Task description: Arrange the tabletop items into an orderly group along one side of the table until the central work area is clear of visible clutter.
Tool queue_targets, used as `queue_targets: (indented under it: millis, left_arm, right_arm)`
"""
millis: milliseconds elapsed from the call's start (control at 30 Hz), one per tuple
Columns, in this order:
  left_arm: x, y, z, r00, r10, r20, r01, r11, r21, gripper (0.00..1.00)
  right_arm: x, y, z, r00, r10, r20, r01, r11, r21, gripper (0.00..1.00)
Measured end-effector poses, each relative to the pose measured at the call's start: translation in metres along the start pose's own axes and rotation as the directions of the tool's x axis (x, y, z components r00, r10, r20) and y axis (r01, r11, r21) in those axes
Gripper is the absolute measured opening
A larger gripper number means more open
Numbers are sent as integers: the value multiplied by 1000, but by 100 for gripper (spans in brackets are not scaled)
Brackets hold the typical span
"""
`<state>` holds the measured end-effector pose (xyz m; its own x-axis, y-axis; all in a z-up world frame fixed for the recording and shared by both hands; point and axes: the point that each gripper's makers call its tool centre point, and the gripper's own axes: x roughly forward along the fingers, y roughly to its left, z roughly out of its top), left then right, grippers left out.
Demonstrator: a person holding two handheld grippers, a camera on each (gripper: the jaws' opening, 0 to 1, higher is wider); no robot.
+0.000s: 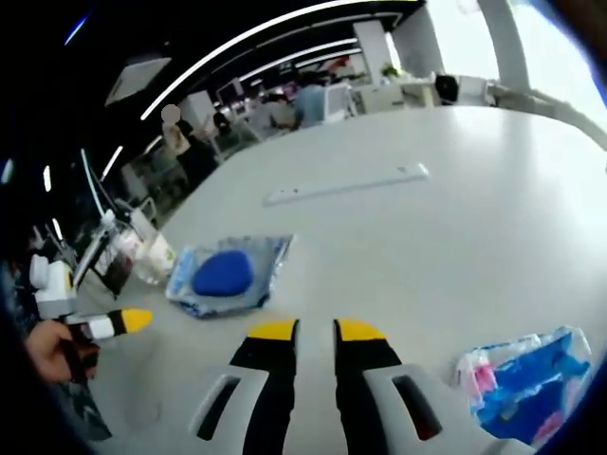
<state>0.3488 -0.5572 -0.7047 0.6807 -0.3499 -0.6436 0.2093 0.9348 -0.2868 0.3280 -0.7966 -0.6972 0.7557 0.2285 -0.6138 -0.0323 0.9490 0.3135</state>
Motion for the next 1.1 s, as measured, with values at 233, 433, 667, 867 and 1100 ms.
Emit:
queue_targets:
  millis: [233, 433, 667, 867, 1100]
  left_arm:
    - [-1, -23, -4, 999, -39, -2, 39, 999, 29, 10]
    - [-1, -31, -5, 998, -58, 4, 58, 998, 16, 11]
    - [-2, -43, -4, 997, -71, 5, 71, 997, 35, 11]
    - [-4, -49, -3, 997, -80, 9, 79, 996, 45, 11]
    - [-6, -51, -4, 996, -84, 10, 83, 995, 49, 11]
  right_arm:
    - [-13, -10, -6, 1000, -24, -1, 24, 1000, 8, 12]
    - [-24, -17, -7, 999, -38, 12, 37, 999, 13, 12]
    - [-33, -24, -13, 999, -51, 16, 50, 998, 22, 12]
    - [-38, -24, -17, 998, -56, 17, 55, 998, 28, 12]
    - [-42, -23, -21, 998, -57, 18, 56, 998, 34, 13]
